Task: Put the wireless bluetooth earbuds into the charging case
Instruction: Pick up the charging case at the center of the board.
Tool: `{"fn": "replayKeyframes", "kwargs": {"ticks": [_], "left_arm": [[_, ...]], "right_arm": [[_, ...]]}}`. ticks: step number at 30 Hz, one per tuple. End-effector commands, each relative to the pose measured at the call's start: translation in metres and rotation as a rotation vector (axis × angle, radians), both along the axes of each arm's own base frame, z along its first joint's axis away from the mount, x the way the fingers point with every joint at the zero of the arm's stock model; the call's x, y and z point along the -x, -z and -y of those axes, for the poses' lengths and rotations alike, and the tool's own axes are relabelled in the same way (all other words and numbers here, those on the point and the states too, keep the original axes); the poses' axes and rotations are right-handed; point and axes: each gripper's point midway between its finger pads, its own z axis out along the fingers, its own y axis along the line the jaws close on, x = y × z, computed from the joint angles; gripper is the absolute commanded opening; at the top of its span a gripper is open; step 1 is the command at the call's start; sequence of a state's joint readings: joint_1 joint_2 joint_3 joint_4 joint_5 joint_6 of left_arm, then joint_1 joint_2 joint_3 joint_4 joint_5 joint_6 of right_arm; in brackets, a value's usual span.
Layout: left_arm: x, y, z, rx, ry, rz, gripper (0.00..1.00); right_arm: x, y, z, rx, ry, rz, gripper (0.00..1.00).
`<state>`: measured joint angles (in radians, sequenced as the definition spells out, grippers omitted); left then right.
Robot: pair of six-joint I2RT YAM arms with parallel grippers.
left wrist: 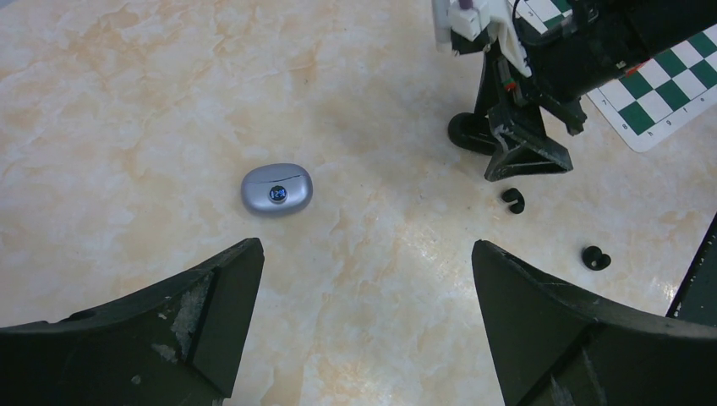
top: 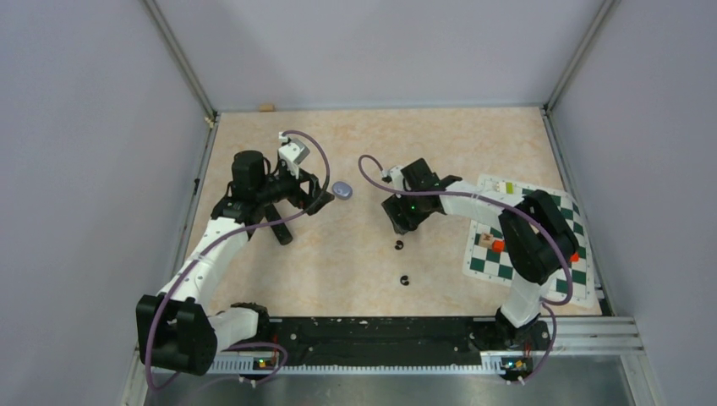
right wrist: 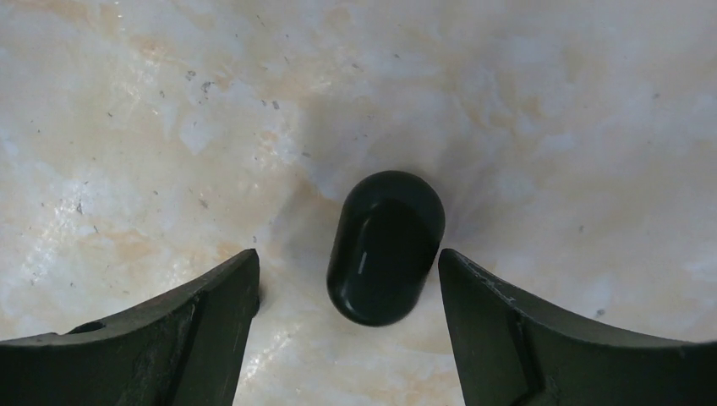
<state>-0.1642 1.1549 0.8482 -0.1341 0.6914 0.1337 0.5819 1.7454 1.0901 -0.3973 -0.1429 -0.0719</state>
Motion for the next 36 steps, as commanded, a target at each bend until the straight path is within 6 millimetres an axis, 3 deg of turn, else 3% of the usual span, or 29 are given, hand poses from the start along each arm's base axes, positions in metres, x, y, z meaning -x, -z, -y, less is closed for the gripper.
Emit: {"fn": "replayKeyframes", "kwargs": {"ticks": [1, 10, 20, 32, 36], "left_arm": [[-0.004, -0.006, -0.001, 0.006, 0.002, 0.043, 0.99], [-0.003, -0.005, -0.001, 0.005, 0.008, 0.043, 0.99], [-0.003, -0.004, 0.001, 0.011, 0.014, 0.034, 0.99], [-0.003, -0.005, 0.000, 0.012, 0.011, 0.038, 0.99], [-0.003, -0.005, 0.001, 0.015, 0.012, 0.036, 0.99]], "right_arm": [[-0.013, 0.003, 0.001, 0.093, 0.004, 0.054, 0.77], [-0.015, 0.003, 0.006, 0.131, -0.019, 0.074, 0.75], [-0.010, 0.001, 0.004, 0.126, -0.067, 0.068, 0.59], [-0.003, 0.004, 0.007, 0.146, -0.109, 0.033, 0.59], [-0.003, 0.007, 0.005, 0.144, -0.120, 0.030, 0.46]]}}
